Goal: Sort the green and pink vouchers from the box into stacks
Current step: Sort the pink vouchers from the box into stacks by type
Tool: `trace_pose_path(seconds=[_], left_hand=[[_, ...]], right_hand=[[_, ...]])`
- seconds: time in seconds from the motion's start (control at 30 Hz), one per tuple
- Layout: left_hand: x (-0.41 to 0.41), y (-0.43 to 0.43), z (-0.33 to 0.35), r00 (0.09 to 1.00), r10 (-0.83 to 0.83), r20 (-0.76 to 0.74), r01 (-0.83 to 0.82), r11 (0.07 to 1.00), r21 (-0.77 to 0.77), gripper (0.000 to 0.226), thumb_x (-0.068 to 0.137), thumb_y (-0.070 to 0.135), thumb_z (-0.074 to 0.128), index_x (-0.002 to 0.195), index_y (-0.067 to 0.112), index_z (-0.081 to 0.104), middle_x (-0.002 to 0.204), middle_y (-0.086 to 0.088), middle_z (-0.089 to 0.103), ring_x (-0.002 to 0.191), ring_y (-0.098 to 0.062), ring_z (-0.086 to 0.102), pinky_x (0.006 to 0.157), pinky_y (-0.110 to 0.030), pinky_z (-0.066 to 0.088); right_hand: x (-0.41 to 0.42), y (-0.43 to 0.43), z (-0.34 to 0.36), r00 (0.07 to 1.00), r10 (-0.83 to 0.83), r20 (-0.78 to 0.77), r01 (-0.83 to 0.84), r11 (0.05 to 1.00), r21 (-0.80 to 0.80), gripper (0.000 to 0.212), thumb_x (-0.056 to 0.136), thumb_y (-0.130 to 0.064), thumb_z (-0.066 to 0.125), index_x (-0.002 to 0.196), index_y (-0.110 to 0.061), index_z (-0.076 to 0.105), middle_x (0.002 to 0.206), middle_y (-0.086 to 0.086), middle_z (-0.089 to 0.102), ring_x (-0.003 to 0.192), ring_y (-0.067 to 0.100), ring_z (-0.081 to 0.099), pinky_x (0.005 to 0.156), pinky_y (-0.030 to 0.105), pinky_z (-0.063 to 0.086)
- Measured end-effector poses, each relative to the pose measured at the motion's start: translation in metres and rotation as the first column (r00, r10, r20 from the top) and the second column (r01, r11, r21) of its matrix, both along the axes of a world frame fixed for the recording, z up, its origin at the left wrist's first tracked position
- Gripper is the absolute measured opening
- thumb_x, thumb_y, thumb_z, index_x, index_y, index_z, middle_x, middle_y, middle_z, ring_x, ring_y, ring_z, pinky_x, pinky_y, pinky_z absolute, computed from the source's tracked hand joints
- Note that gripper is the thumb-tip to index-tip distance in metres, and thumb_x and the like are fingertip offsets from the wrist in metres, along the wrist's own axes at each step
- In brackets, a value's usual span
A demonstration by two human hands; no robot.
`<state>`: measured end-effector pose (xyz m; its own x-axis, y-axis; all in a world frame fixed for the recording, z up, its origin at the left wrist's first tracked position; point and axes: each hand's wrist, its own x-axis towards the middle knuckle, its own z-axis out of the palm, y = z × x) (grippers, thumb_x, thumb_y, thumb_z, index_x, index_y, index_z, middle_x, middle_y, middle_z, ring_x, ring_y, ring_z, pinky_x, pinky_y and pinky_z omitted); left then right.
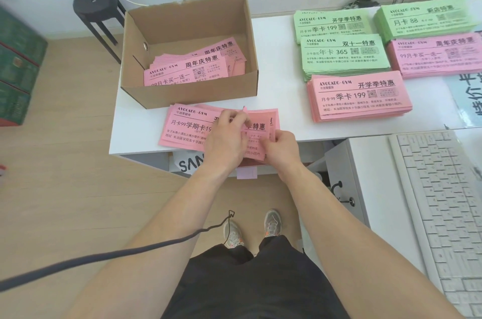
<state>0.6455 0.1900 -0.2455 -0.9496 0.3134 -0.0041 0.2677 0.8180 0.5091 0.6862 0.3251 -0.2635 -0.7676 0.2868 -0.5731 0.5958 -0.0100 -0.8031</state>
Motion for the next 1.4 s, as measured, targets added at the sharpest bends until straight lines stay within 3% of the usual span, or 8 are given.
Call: trace_pose_path(seconds=[0.27,0.4,0.53,0.63,0.77,1.03,1.2,1.4], left_hand=[[-0.009,-0.019,-0.008,0.995,0.078,-0.058,-0.087,0.98,-0.177,0.025,0.091,0.007,0.055,0.109,0.023,0.064,0.12,-0.001,0.055,0.103,-0.029,0.054,0.069,-0.036,0.041],[-0.009,-0.013,-0.009,0.994,0.113,0.005,-0.11,0.977,-0.183,0.021,0.09,0.018,0.062,0.11,0.023,0.065,0.122,-0.002,0.054,0.111,-0.029,0.05,0.085,-0.04,0.047],[0.007,0.006,-0.003,0.998,0.044,-0.042,-0.047,0.996,-0.071,0.024,0.084,0.039,0.069,0.104,0.026,0.071,0.125,0.001,0.055,0.116,-0.023,0.046,0.095,-0.037,0.043],[0.021,0.026,0.001,0.989,-0.067,0.133,0.049,0.99,0.131,0.036,0.084,0.051,0.063,0.111,0.029,0.068,0.119,0.009,0.058,0.114,-0.012,0.053,0.097,-0.038,0.047],[0.021,0.036,0.003,0.947,0.085,0.311,-0.184,0.935,0.303,0.038,0.079,0.049,0.075,0.108,0.033,0.058,0.11,0.017,0.062,0.099,0.0,0.061,0.085,-0.032,0.054],[0.01,0.019,0.004,0.906,0.262,0.333,-0.375,0.862,0.342,0.028,0.088,0.014,0.071,0.108,0.023,0.055,0.089,0.015,0.064,0.071,0.001,0.064,0.062,-0.007,0.043],[0.006,0.014,-0.001,0.88,0.382,0.281,-0.463,0.819,0.338,0.027,0.083,0.019,0.08,0.088,0.031,0.056,0.08,0.014,0.064,0.073,0.002,0.061,0.068,-0.024,0.051],[0.002,0.011,0.004,0.847,0.431,0.311,-0.524,0.775,0.353,0.021,0.084,0.025,0.081,0.075,0.023,0.062,0.065,0.008,0.061,0.054,0.006,0.057,0.054,-0.009,0.04]], right_hand=[[-0.002,0.026,0.0,0.998,-0.054,0.027,0.055,0.998,-0.027,0.022,0.098,-0.007,0.054,0.101,-0.021,0.071,0.104,0.004,0.075,0.089,0.024,0.074,0.068,0.043,0.065],[-0.004,0.029,-0.001,0.998,-0.04,0.049,0.042,0.998,-0.048,0.02,0.098,-0.007,0.056,0.106,-0.015,0.072,0.106,0.008,0.076,0.087,0.026,0.075,0.068,0.047,0.065],[-0.001,0.033,0.003,0.998,-0.062,0.017,0.063,0.99,-0.129,0.02,0.097,-0.007,0.059,0.109,-0.012,0.074,0.101,0.008,0.078,0.087,0.027,0.076,0.07,0.046,0.065],[0.003,0.036,0.006,0.997,-0.05,-0.057,0.035,0.973,-0.227,0.017,0.098,-0.014,0.062,0.106,-0.012,0.077,0.097,0.011,0.079,0.09,0.029,0.077,0.075,0.047,0.064],[0.006,0.037,0.005,0.991,0.0,-0.133,-0.035,0.966,-0.258,0.034,0.107,-0.032,0.048,0.11,-0.014,0.077,0.102,0.013,0.078,0.1,0.032,0.074,0.087,0.053,0.06],[-0.003,0.031,0.006,0.979,0.024,-0.203,-0.052,0.99,-0.134,0.016,0.095,0.003,0.062,0.108,0.002,0.071,0.102,0.019,0.075,0.092,0.027,0.075,0.072,0.029,0.062],[-0.009,0.024,0.011,0.973,0.053,-0.225,-0.086,0.987,-0.139,0.018,0.094,0.006,0.062,0.11,0.003,0.069,0.103,0.017,0.075,0.081,0.014,0.076,0.065,0.023,0.059],[-0.013,0.02,0.01,0.98,0.018,-0.2,-0.028,0.998,-0.051,0.014,0.092,0.001,0.061,0.099,-0.007,0.071,0.096,0.012,0.075,0.087,0.026,0.075,0.068,0.037,0.064]])
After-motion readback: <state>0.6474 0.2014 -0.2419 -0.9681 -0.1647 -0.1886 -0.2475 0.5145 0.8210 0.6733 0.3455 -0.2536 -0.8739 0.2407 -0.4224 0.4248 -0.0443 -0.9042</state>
